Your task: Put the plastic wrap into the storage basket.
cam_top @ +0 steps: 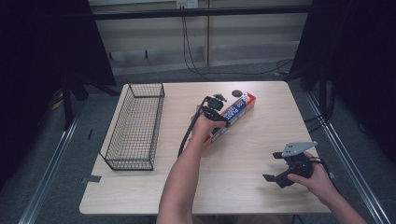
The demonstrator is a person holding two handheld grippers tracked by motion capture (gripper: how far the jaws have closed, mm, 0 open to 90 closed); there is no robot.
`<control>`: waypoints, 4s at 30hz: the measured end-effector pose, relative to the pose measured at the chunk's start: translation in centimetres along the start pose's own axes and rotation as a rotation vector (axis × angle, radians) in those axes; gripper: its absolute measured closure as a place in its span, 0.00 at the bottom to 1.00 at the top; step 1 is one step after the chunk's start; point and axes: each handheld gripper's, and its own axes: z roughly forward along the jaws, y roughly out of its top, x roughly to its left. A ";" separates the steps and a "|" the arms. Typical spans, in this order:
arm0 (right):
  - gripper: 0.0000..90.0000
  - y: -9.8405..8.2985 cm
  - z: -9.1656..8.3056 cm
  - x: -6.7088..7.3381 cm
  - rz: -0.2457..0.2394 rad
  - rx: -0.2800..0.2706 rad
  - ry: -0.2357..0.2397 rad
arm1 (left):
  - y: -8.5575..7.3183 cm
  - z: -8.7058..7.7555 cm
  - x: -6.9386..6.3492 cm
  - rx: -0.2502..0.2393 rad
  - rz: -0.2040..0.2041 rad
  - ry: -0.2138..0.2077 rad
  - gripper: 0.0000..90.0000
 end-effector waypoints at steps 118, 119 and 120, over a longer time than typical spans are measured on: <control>0.02 0.8 0.8 0.2 -0.028 0.012 0.039 | -4.1 -19.7 6.3 0.127 -0.421 0.282 0.48; 0.02 0.9 0.9 0.2 -0.029 0.013 0.038 | -4.2 -19.8 6.4 0.127 -0.432 0.285 0.48; 0.02 0.9 0.9 0.2 -0.031 0.013 0.038 | -4.2 -19.9 6.4 0.129 -0.432 0.283 0.48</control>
